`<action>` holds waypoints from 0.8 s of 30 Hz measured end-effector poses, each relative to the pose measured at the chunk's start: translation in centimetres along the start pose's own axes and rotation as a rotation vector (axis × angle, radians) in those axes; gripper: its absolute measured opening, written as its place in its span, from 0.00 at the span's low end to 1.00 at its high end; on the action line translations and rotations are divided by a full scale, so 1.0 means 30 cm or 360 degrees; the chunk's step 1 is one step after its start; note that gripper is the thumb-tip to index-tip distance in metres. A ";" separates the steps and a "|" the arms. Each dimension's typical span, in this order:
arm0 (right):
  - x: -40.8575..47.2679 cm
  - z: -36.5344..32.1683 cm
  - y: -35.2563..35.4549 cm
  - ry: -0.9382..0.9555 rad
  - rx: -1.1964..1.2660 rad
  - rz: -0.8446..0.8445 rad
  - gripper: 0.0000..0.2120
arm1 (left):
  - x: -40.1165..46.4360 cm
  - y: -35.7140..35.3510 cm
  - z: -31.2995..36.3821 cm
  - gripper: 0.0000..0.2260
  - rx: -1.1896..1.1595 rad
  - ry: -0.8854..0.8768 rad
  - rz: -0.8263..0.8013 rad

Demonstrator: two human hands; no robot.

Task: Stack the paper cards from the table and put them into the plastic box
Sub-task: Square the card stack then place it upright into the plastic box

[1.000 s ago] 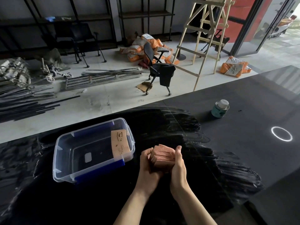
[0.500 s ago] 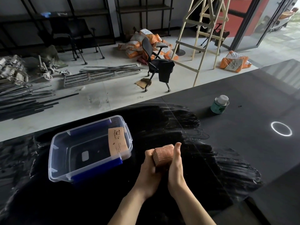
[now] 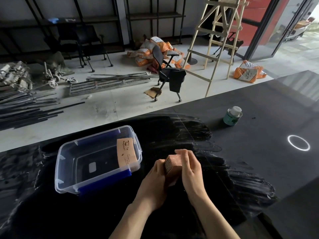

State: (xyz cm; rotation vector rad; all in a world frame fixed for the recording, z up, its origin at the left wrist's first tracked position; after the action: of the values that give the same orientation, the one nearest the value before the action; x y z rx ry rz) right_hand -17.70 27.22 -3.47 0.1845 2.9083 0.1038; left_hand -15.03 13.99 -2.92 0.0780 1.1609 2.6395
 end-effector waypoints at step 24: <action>-0.022 0.181 -0.104 0.0073 -0.0207 -0.0004 0.13 | -0.166 -0.054 -0.139 0.29 -0.0723 0.0161 0.0883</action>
State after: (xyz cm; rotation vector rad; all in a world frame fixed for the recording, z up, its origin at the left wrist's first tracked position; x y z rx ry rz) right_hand -16.19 24.34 -8.88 0.1580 2.9344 0.3000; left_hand -10.50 10.78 -6.68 0.2073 0.5902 3.3655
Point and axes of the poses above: each hand's wrist, its own x-axis towards the middle knuckle, its own y-axis out of the back of the hand, z = x × y, the point moved 1 cm from there along x, towards the middle knuckle, and after that the axes turned 11 degrees about -y, right-handed, at the moved point
